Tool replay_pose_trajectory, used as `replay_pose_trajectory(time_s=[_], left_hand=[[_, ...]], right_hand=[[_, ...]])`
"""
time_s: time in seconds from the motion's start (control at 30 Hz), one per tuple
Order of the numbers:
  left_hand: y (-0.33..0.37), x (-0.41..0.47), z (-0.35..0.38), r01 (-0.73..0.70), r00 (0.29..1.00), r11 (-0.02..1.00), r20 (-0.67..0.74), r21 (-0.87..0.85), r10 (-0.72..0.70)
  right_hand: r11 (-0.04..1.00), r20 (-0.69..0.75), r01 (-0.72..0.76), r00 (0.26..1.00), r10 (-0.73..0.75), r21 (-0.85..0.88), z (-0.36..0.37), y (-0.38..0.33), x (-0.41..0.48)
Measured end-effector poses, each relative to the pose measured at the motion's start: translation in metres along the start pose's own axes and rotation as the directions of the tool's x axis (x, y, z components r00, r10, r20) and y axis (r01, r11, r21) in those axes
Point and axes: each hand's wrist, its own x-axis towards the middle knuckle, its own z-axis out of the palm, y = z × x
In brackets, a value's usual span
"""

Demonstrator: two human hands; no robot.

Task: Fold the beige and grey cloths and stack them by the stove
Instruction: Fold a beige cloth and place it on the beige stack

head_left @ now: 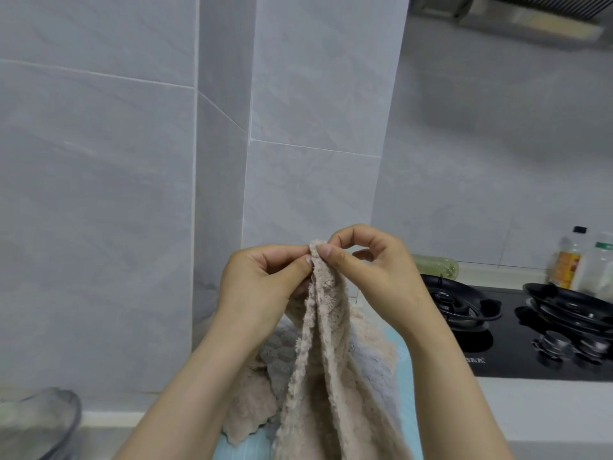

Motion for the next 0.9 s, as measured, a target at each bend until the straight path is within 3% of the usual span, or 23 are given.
replay_pose_trajectory(time_s=[0.57,0.9], left_hand=[[-0.002,0.004,-0.003,-0.005,1.0,1.0,0.015,-0.023,0.005],[-0.008,0.014,-0.019,-0.078,0.992,0.997,-0.095,0.027,0.081]], right_hand=[[0.999,0.004,-0.011,1.0,0.011,0.031,0.002,-0.001,-0.001],[0.989,0.086,0.012,0.996,0.001,-0.15,-0.016,0.005,-0.004]])
